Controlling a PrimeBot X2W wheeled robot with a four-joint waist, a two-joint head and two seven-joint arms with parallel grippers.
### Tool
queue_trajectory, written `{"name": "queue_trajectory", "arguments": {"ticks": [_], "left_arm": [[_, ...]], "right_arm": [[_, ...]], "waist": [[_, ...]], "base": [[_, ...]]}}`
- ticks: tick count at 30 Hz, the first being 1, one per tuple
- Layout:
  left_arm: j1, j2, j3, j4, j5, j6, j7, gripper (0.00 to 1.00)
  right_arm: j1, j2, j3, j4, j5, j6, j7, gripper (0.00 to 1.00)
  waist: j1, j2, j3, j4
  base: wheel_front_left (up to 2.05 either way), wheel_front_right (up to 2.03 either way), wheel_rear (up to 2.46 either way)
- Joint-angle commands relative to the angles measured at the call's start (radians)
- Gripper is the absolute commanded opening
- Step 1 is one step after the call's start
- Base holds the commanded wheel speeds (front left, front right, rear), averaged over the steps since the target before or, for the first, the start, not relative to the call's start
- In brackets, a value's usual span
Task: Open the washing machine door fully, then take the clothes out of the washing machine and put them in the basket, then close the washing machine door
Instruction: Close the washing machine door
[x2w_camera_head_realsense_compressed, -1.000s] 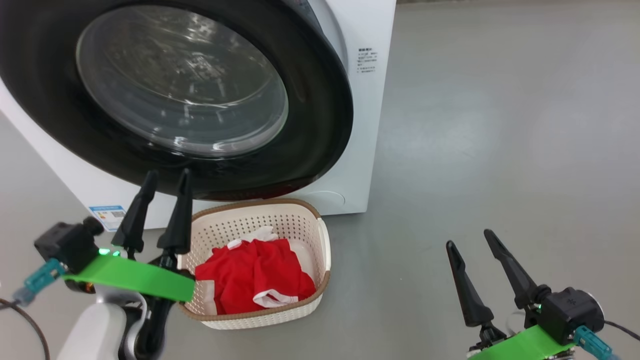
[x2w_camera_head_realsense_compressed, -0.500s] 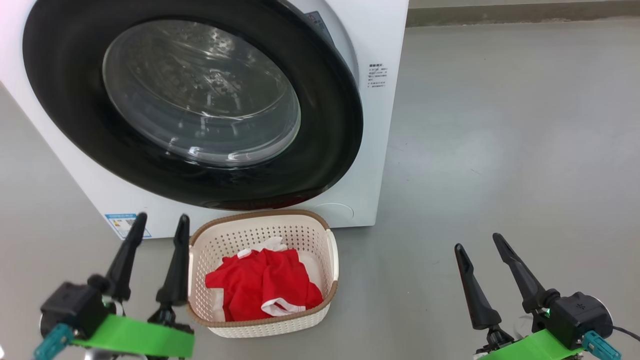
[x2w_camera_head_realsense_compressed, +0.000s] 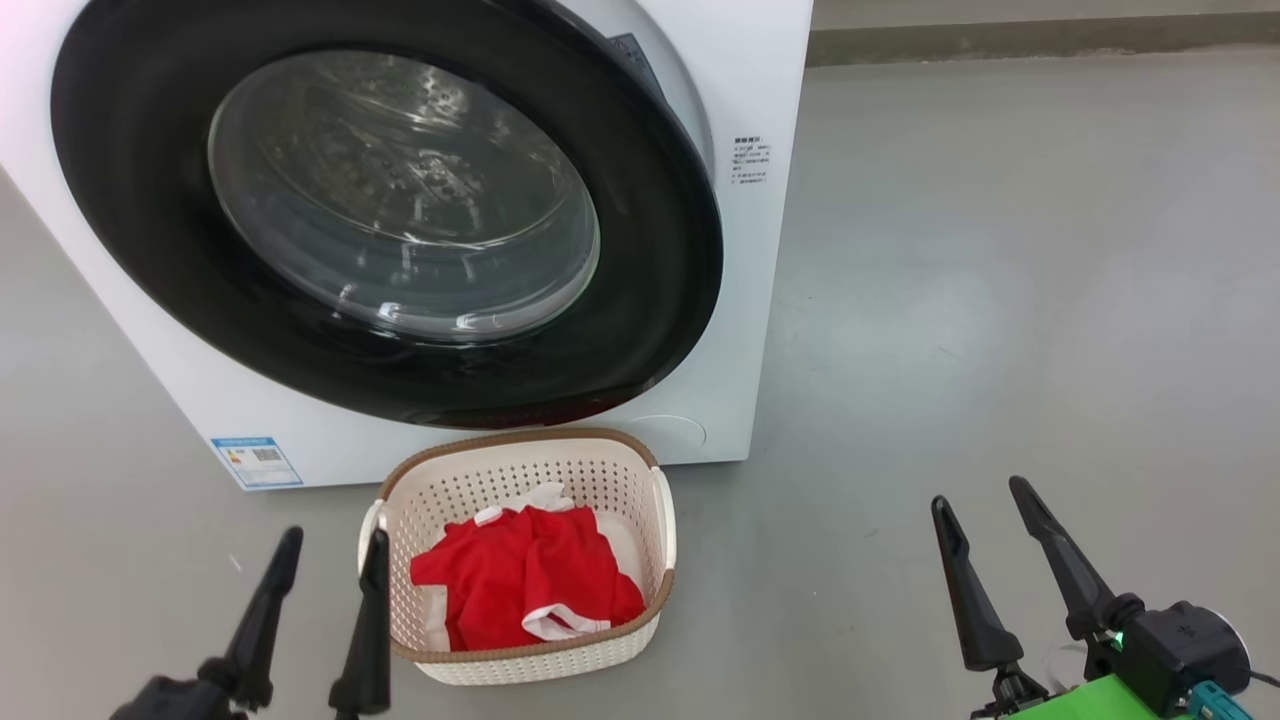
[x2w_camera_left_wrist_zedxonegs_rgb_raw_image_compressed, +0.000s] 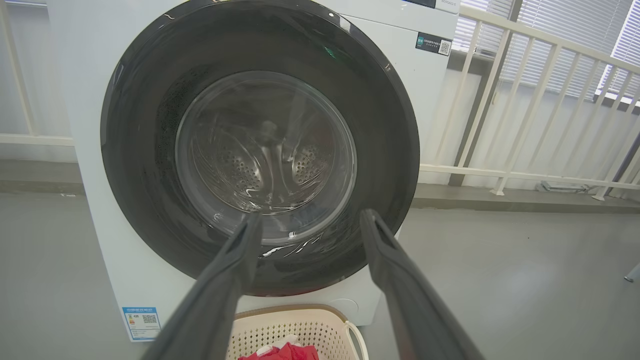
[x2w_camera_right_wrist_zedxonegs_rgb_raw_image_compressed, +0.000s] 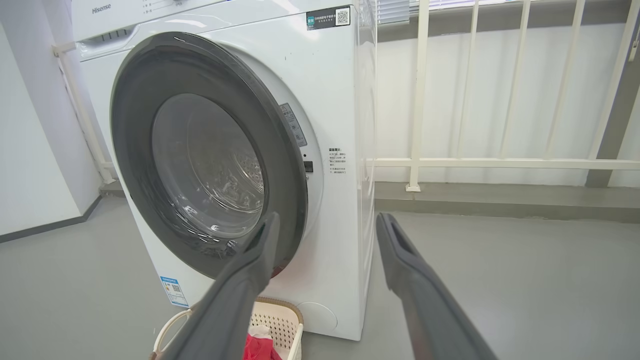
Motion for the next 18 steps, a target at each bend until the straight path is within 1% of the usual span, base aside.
{"name": "queue_trajectory", "arguments": {"ticks": [1, 8, 18], "left_arm": [[-0.003, 0.005, 0.041, -0.028, 0.02, 0.004, -0.012, 1.0], [0.043, -0.021, 0.057, -0.021, 0.046, -0.004, -0.012, 1.0], [0.06, -0.042, 0.072, 0.003, 0.079, -0.02, -0.012, 1.0]], "right_arm": [[-0.006, -0.009, 0.017, -0.029, -0.012, 0.006, -0.009, 1.0], [0.014, -0.009, 0.006, -0.035, -0.001, 0.006, -0.009, 1.0], [0.021, -0.009, 0.004, -0.036, 0.004, 0.006, -0.009, 1.0]], "waist": [[0.0, 0.0, -0.007, 0.001], [0.0, 0.0, -0.024, -0.004], [0.0, 0.0, -0.028, -0.009]], "base": [[0.0, 0.0, 0.0], [0.0, 0.0, 0.0], [0.0, 0.0, 0.0]]}}
